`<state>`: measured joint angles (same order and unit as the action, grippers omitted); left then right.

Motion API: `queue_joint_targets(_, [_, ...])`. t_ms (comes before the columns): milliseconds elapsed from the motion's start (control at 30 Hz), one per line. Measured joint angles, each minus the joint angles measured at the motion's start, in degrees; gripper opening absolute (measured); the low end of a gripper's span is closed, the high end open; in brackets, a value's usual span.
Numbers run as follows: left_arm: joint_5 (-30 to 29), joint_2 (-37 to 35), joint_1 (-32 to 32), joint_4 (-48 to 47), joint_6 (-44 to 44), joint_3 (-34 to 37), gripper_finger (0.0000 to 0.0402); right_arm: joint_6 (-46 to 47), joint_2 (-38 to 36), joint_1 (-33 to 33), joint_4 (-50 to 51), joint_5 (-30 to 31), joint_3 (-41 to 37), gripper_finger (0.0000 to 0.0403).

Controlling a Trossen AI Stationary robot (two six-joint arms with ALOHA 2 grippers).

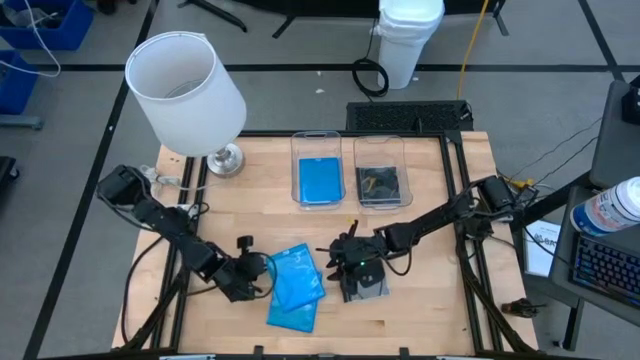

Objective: Pick & place jewel cases by type
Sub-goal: Put the top blue CD case into the left transparent bin

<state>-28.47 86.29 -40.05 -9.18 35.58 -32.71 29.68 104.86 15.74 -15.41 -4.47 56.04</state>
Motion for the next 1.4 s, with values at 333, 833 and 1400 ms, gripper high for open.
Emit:
queue_joint_targets(333, [0.0, 0.8, 5.1, 1.4, -3.0, 0.0, 0.0046, 0.1, 0.0, -4.0, -0.6, -0.1, -2.3, 0.0184])
queue_joint_targets(833, [0.9, 0.8, 10.0, 5.9, -12.2, 0.0, 0.0046, 5.8, -0.2, -10.5, -0.2, -5.2, -3.1, 0.0184])
queue_joint_targets(1400, [6.5, 0.8, 15.9, 11.0, -20.2, 0.0, 0.0046, 10.0, -0.2, -14.6, 3.7, -10.9, -3.1, 0.0189])
